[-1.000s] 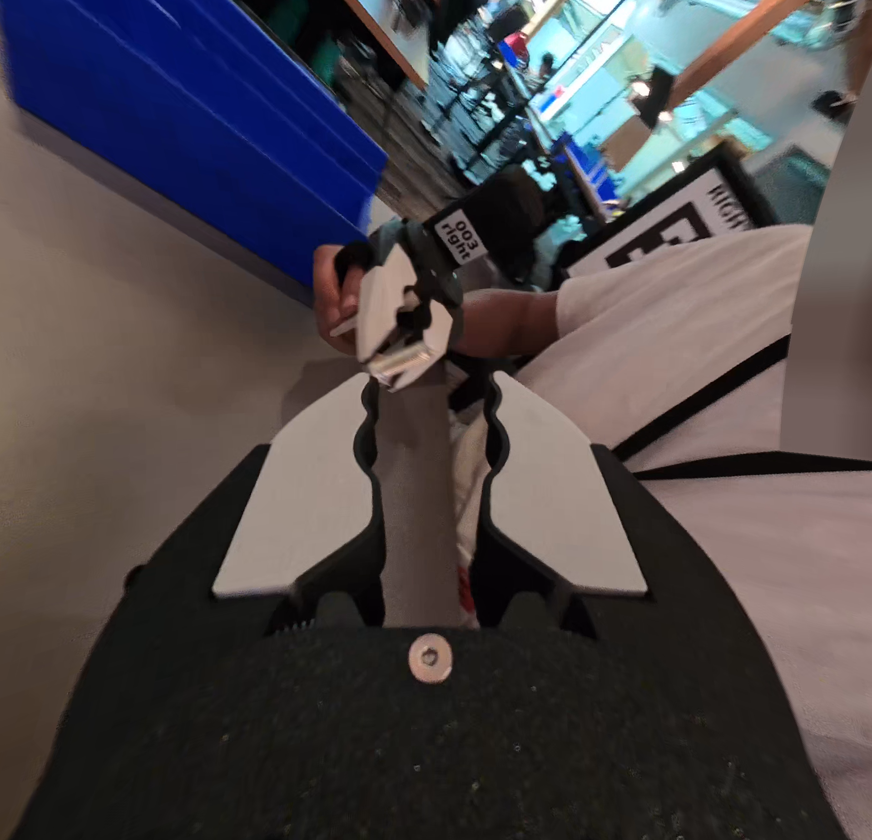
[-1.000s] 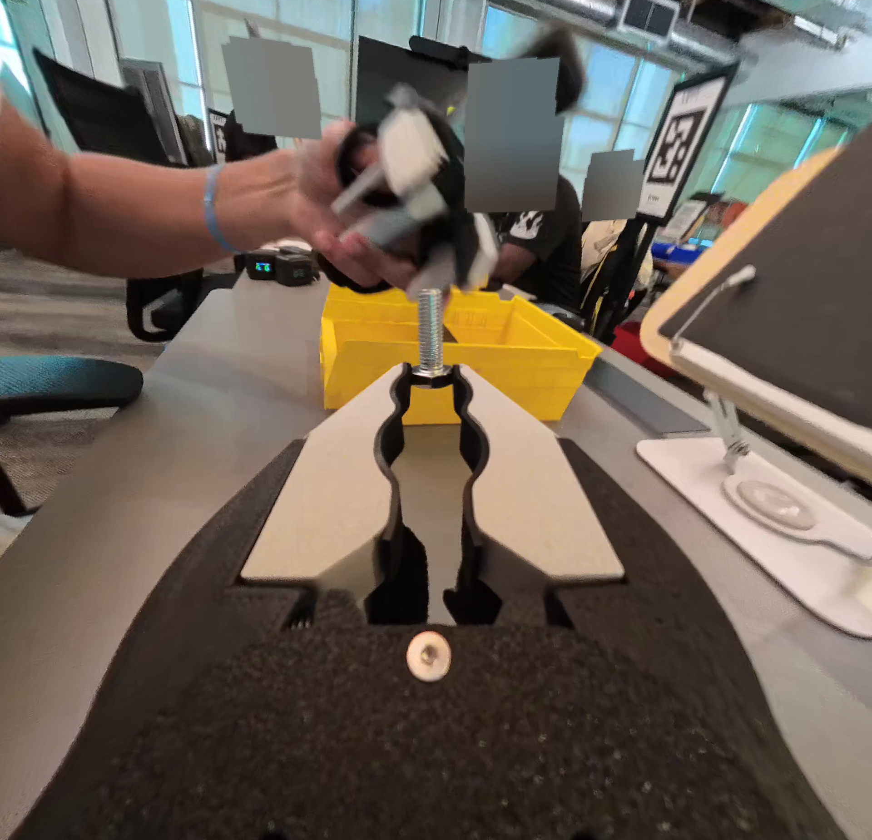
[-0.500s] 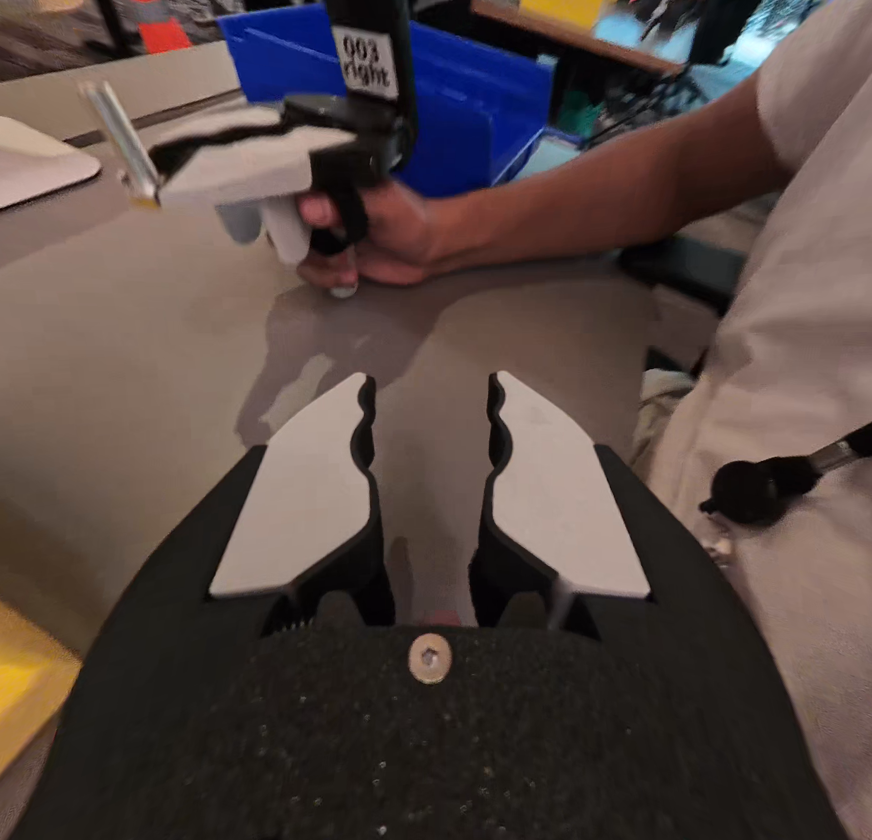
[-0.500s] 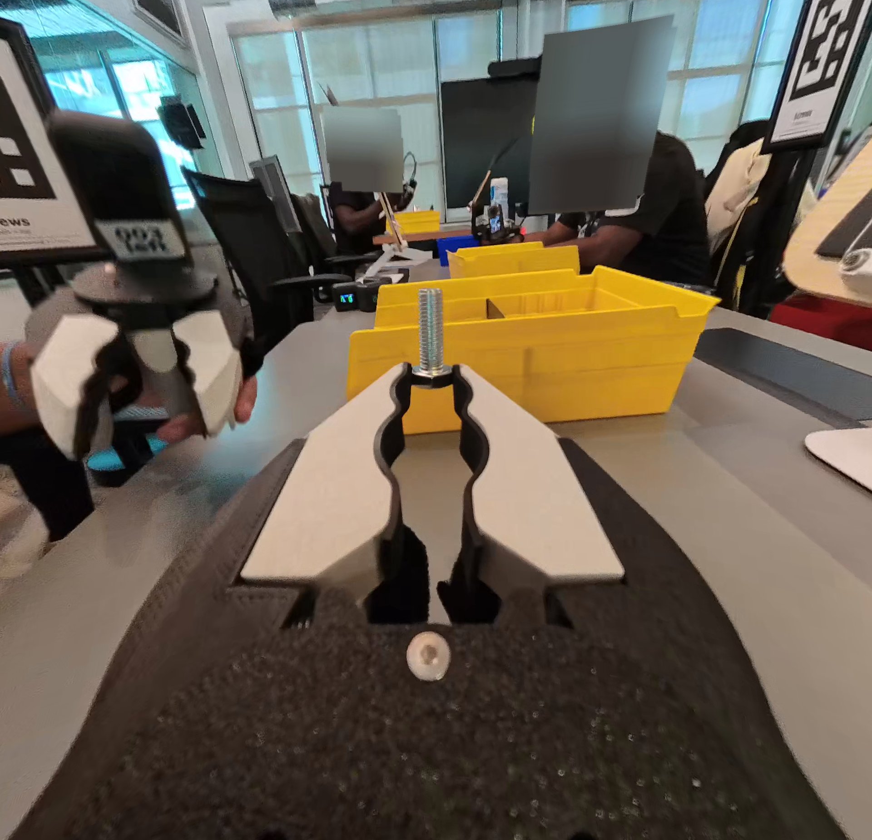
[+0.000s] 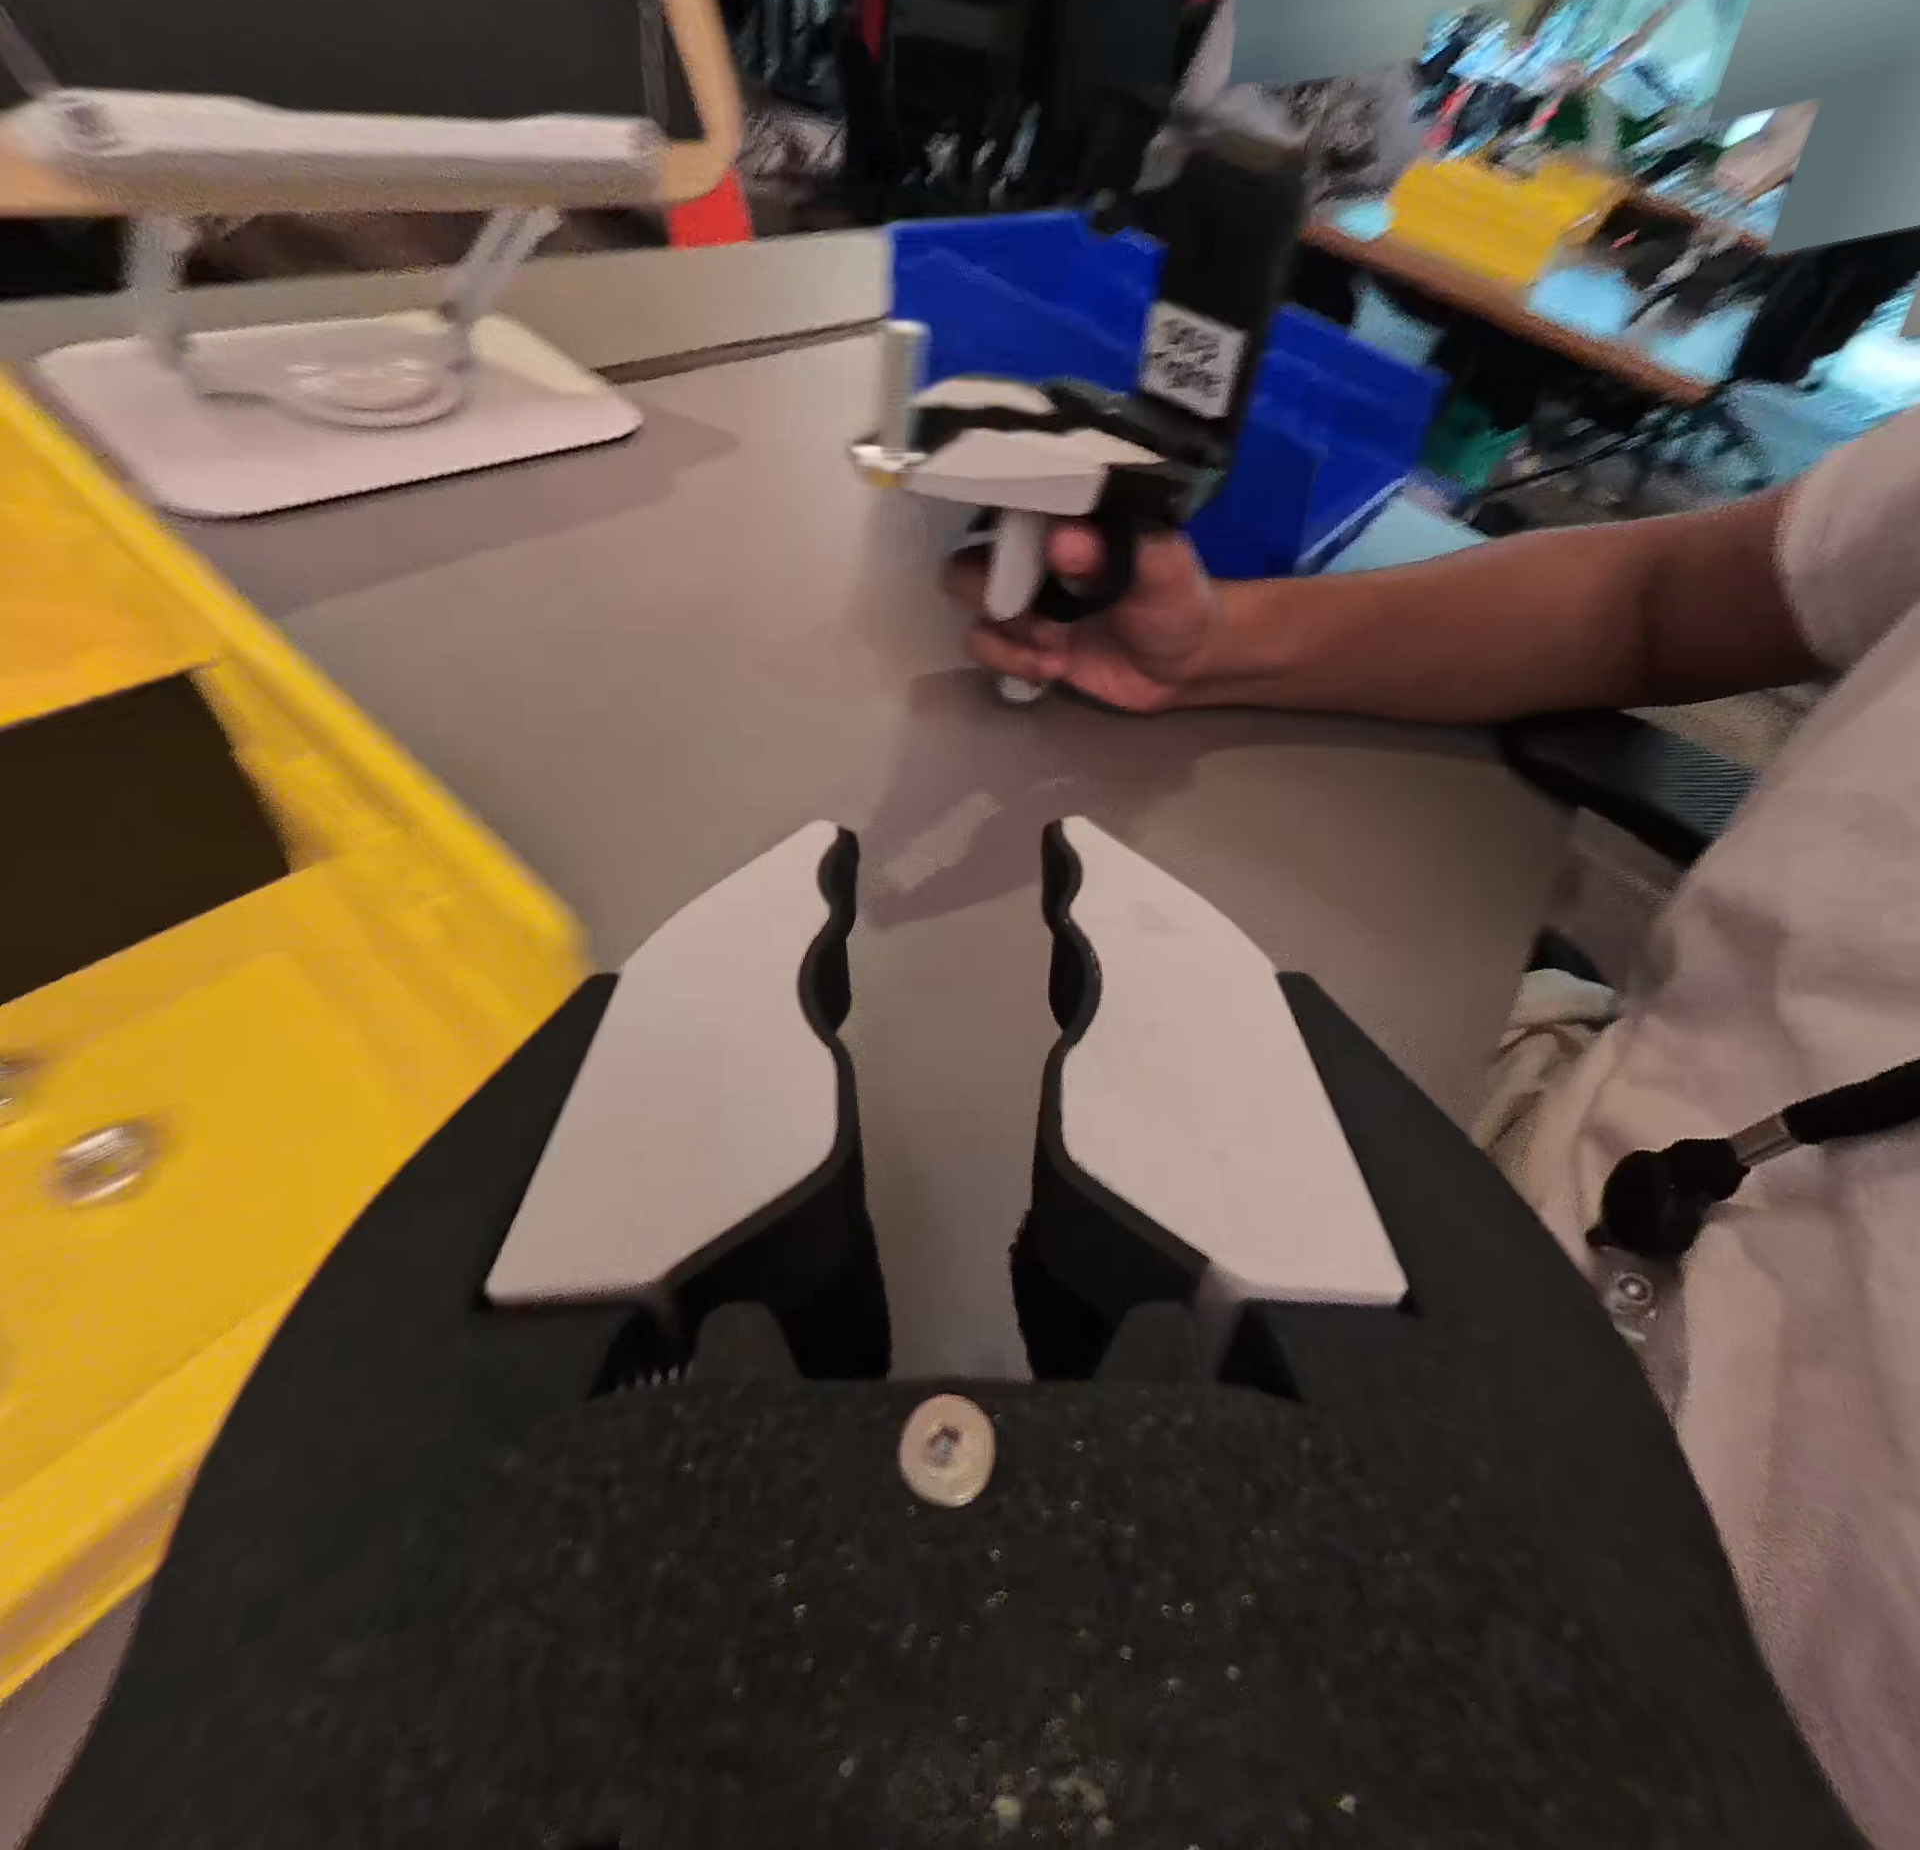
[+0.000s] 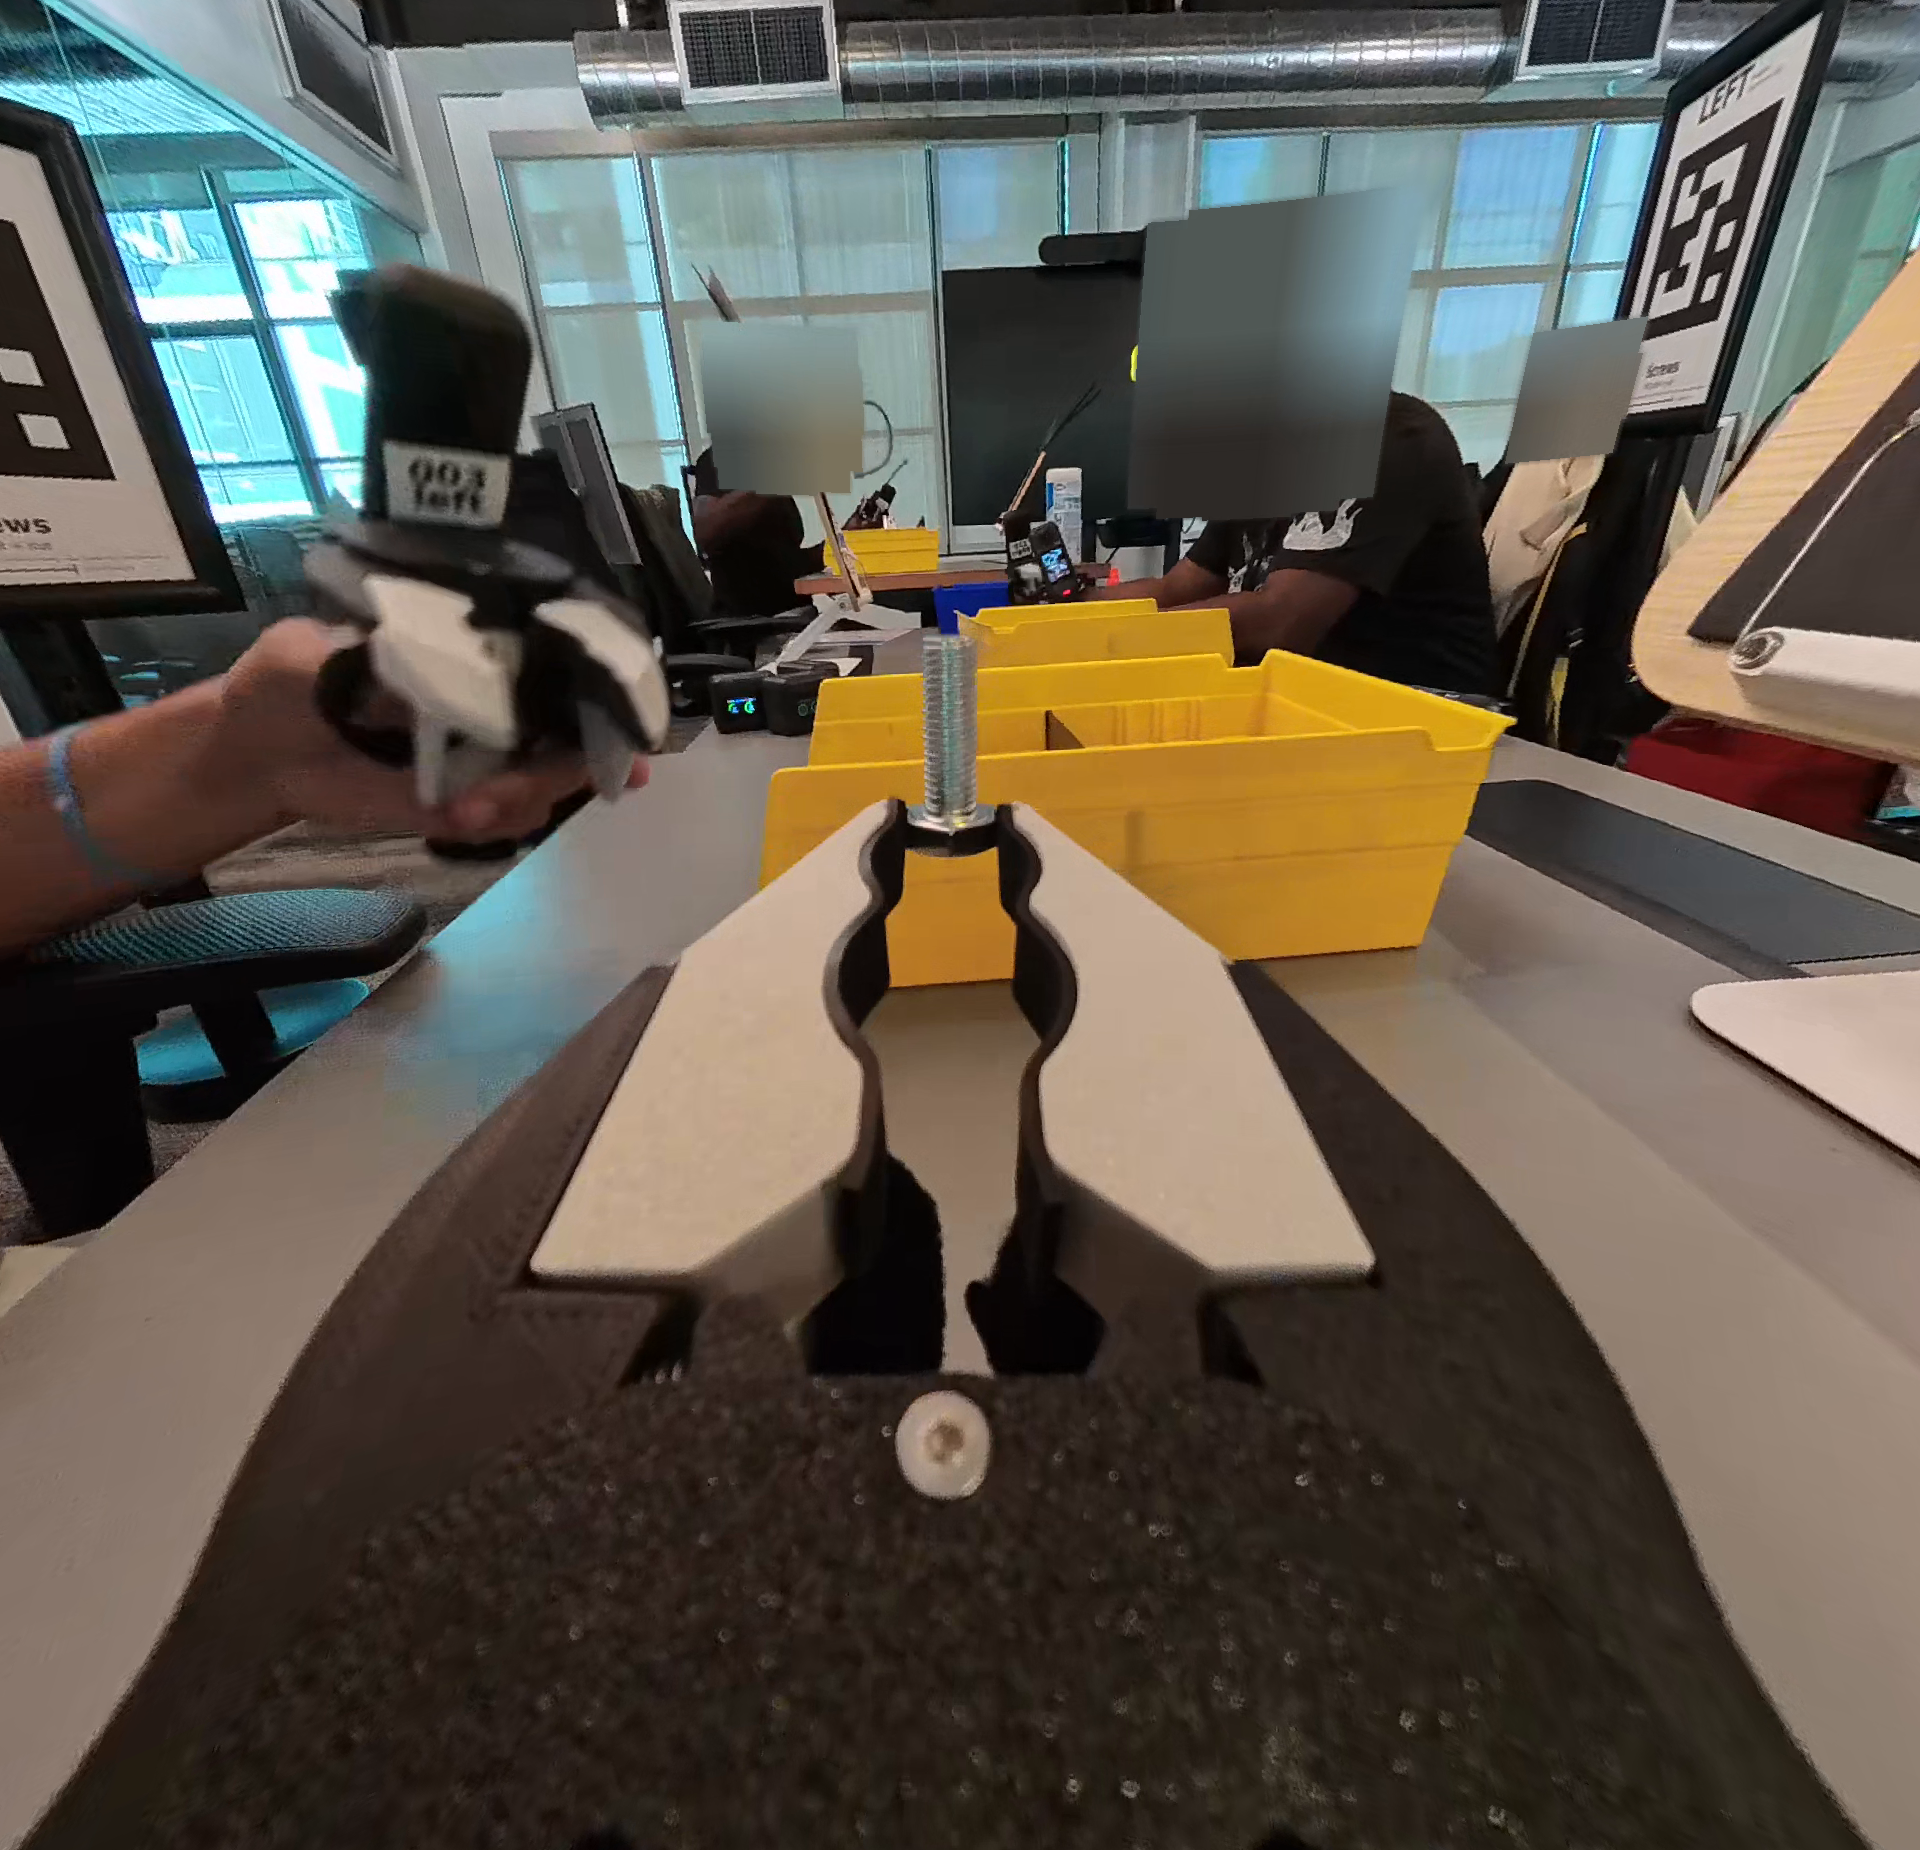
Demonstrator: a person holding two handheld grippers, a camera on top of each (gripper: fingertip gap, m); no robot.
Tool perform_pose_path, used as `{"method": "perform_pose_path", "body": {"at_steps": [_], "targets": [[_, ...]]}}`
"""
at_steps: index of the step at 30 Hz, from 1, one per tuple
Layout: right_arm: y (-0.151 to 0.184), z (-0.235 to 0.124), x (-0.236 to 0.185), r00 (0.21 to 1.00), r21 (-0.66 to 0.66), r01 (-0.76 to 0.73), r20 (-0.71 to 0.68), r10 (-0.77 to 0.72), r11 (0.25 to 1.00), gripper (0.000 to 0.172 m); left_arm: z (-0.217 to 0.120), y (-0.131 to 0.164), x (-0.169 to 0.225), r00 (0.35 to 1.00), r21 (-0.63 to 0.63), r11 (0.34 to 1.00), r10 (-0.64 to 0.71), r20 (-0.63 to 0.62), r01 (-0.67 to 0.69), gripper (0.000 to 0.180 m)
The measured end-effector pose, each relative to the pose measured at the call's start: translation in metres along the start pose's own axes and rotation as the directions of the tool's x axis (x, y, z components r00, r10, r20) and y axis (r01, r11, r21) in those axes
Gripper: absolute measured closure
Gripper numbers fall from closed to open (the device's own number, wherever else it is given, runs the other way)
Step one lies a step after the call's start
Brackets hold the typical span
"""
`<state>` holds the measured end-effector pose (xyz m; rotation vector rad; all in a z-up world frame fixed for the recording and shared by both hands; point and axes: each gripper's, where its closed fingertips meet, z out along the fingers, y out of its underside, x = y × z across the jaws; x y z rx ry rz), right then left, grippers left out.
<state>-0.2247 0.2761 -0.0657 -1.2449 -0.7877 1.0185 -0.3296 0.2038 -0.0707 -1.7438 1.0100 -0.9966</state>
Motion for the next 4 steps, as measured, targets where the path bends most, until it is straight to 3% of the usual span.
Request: {"method": "perform_pose_path", "body": {"at_steps": [4], "targets": [[0.002,0.001,0.001,1.000,-0.003,-0.028,0.007,0.028,1.000,0.155,-0.028,0.003,-0.073,0.970,-0.261,0.959,-0.048,0.240,0.112,0.148]]}}
